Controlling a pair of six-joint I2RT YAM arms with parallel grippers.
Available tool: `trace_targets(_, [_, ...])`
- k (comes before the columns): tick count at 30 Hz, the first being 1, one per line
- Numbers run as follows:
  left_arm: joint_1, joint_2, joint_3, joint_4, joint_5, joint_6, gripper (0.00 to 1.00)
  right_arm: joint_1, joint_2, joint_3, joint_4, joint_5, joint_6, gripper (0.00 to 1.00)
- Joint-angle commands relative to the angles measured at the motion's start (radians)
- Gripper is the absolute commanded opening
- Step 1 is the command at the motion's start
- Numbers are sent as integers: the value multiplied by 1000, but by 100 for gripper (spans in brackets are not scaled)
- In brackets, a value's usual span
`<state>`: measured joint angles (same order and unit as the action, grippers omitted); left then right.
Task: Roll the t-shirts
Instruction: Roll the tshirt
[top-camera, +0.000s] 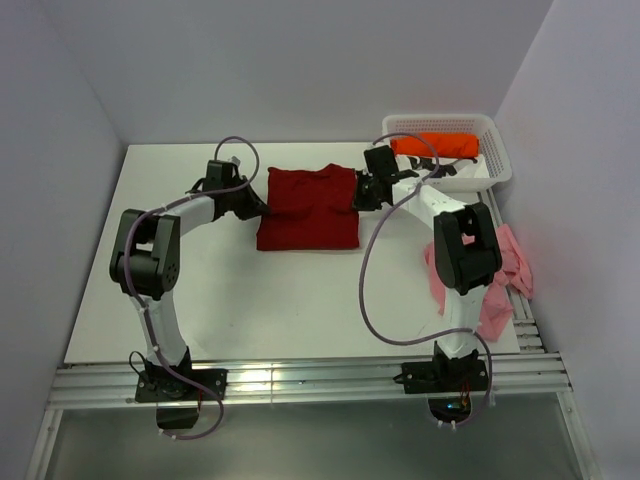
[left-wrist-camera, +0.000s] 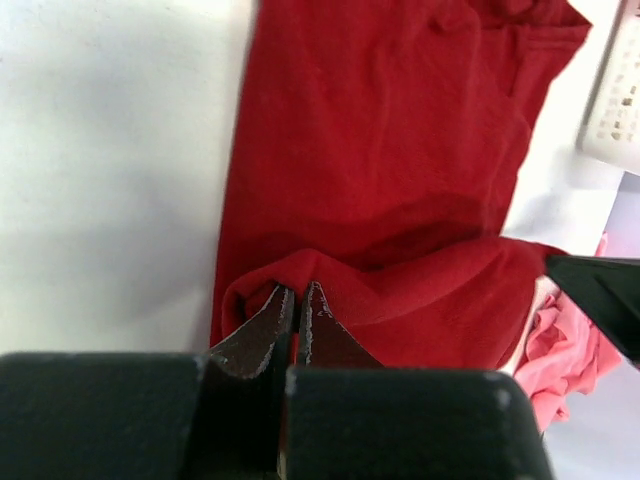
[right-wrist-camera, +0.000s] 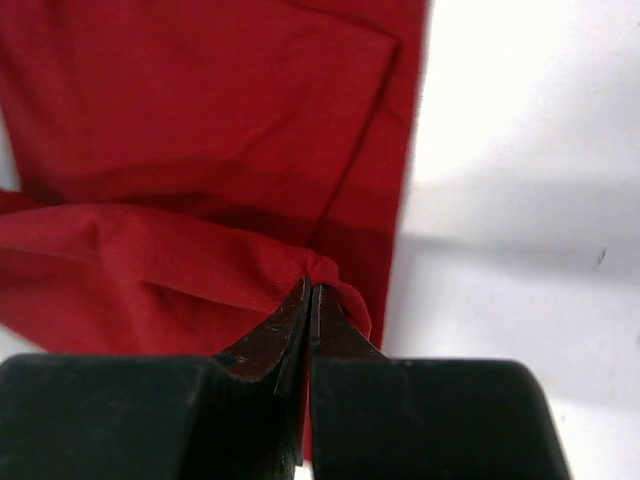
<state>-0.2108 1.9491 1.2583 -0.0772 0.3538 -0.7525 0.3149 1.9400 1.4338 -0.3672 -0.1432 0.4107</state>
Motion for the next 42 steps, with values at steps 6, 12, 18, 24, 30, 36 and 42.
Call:
trace_targets(6, [11, 27, 26, 66, -36, -5, 0, -25, 105, 48, 54, 14, 34, 0])
trace_targets(12, [34, -41, -56, 136, -48, -39, 0, -28, 74, 45, 57, 27, 31, 1])
trace_targets(18, [37, -102, -79, 126, -53, -41, 0, -28, 17, -4, 71, 30, 36, 0])
trace_targets(24, [37, -151, -96, 114, -52, -42, 0, -28, -55, -29, 60, 24, 34, 0])
trace_targets(30, [37, -159, -106, 105, -59, -42, 0, -28, -82, -39, 54, 21, 36, 0])
trace_targets(36, [39, -96, -96, 125, -45, -47, 0, -28, -24, 0, 45, 22, 33, 0])
trace_targets(42, [42, -30, -71, 148, -36, -45, 1, -28, 46, 57, 39, 43, 39, 2])
